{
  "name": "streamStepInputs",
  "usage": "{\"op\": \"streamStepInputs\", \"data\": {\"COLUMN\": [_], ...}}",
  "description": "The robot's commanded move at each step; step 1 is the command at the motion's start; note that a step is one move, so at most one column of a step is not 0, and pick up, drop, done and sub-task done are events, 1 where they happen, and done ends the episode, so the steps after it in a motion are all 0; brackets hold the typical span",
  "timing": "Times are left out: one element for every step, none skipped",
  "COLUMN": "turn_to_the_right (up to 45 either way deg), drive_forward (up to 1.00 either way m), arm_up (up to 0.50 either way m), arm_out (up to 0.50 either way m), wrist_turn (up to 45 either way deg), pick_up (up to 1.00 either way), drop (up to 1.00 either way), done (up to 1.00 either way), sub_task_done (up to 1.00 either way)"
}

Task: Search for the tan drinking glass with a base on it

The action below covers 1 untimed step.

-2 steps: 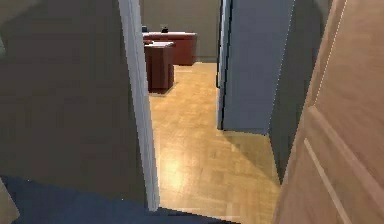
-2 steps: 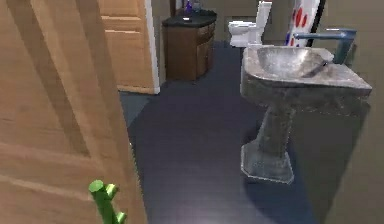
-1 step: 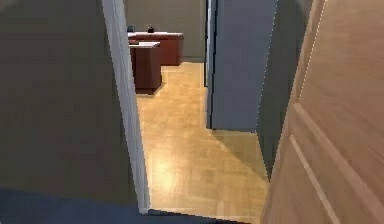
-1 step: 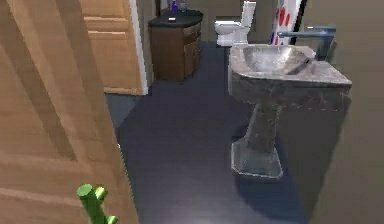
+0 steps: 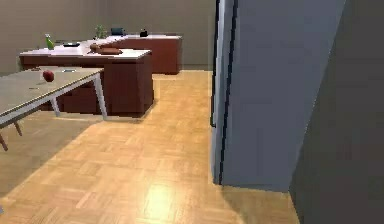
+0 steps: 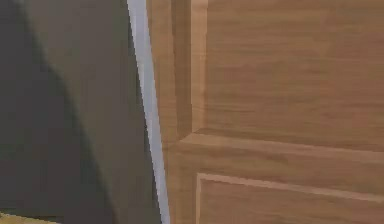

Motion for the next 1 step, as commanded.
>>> {"op": "streamStepInputs", "data": {"turn_to_the_right": [0.0], "drive_forward": [0.5], "arm_up": [0.0], "arm_out": [0.0], "wrist_turn": [0.0], "pick_up": [0.0], "drop": [0.0], "done": [0.0], "sub_task_done": [0.0]}}
